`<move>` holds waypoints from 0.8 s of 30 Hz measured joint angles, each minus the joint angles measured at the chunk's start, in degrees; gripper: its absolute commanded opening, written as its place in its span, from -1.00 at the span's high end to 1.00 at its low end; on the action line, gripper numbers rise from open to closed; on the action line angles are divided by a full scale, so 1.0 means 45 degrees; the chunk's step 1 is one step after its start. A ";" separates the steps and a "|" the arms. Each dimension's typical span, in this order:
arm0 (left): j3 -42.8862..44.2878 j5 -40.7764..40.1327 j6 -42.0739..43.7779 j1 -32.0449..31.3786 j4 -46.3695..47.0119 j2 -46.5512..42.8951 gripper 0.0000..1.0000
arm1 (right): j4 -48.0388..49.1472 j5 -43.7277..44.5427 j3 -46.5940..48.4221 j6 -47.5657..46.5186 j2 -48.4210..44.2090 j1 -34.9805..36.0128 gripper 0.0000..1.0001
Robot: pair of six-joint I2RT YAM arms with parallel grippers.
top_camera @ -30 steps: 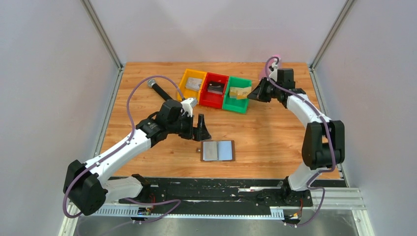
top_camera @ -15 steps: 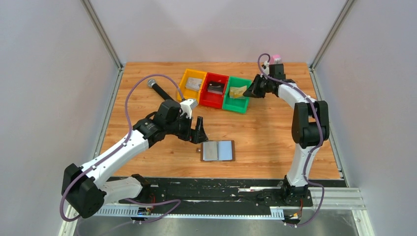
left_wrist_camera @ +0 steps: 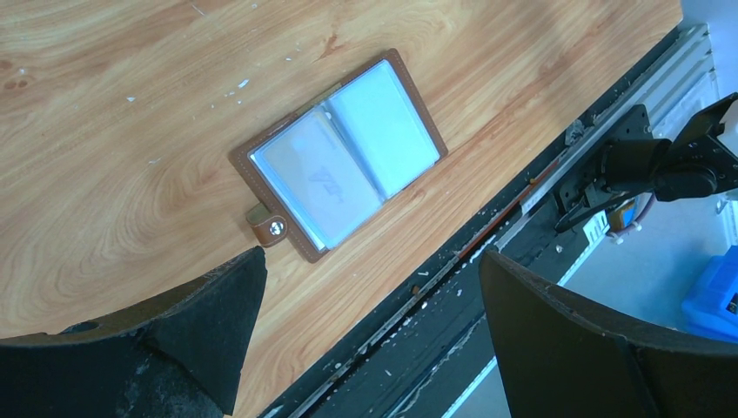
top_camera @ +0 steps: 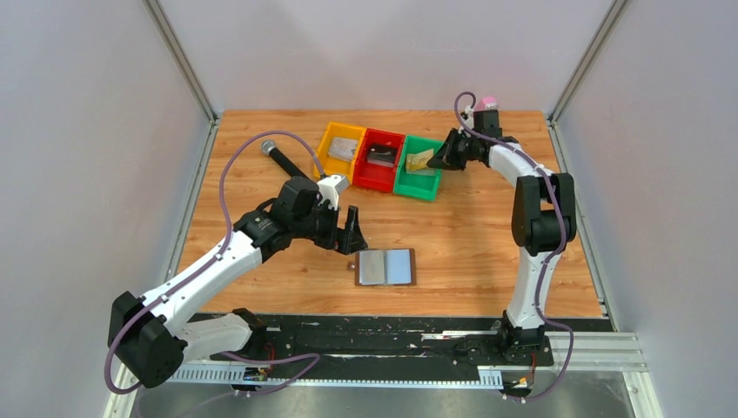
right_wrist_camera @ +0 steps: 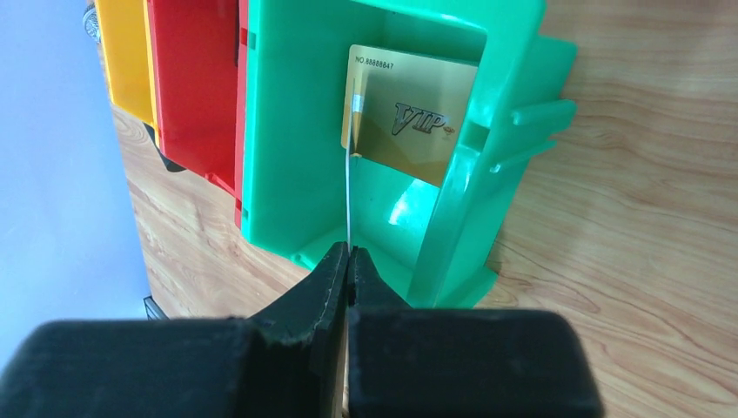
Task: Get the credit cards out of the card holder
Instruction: Place the credit card in the storage box.
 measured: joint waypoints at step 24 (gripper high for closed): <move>-0.0015 -0.0185 0.0000 0.0000 0.0005 -0.0044 -1.00 | 0.0010 0.0340 0.0568 0.0588 0.0539 -0.0019 0.68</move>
